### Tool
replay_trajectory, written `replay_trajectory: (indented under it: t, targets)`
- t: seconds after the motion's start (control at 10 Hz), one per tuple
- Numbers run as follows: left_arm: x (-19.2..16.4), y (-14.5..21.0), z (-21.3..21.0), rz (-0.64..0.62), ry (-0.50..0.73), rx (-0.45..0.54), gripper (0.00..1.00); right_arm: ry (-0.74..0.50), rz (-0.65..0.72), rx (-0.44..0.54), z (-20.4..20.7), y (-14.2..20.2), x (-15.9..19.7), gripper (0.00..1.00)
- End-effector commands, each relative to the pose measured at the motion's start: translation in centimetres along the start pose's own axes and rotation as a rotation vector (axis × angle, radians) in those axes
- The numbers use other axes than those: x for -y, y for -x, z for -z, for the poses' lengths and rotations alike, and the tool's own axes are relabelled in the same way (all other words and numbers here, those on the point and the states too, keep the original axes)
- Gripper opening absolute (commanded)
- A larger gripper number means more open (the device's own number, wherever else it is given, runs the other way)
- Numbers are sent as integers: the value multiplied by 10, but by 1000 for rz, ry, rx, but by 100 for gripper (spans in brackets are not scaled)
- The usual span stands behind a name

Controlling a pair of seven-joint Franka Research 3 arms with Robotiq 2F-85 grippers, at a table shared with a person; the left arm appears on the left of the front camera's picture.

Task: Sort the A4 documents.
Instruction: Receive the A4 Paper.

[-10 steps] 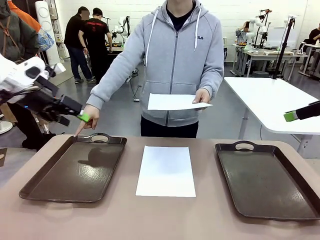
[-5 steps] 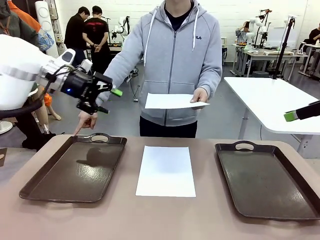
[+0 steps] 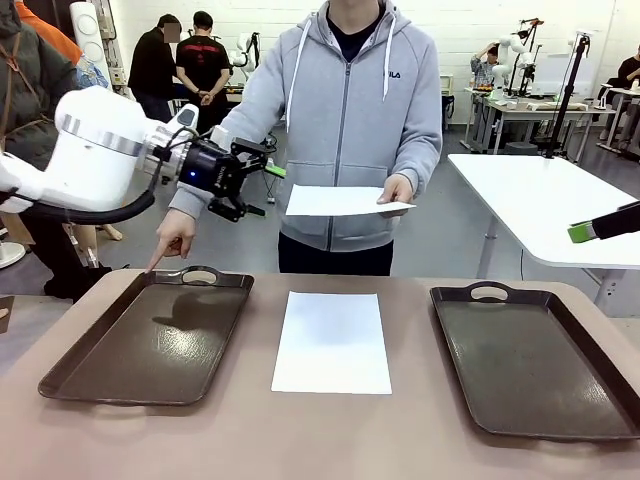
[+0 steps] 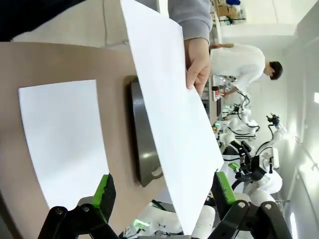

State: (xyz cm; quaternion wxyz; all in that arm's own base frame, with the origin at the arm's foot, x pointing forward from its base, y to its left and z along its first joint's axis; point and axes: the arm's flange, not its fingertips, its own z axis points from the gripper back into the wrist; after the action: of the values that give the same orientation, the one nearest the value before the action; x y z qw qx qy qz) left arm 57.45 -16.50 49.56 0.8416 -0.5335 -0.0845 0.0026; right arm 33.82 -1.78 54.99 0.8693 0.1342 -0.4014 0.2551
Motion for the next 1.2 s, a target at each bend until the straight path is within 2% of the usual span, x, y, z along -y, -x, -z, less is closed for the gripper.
replay_trajectory:
  t: [0.0, 0.7, 0.9, 1.0, 1.1]
  targets:
    - [0, -18, 13, -35, 115, -26, 100, -7, 0, 1, 2, 0, 0, 100]
    - [-33, -18, 54, -190, 313, -83, 100, -7, 0, 1, 2, 0, 0, 100]
    - [-36, -15, 58, -191, 302, -100, 100, -7, 0, 1, 2, 0, 0, 100]
    - [-36, -13, 55, -154, 300, -95, 100, -7, 0, 1, 2, 0, 0, 100]
    - [-36, -13, 52, -113, 301, -99, 81, -7, 0, 1, 2, 0, 0, 100]
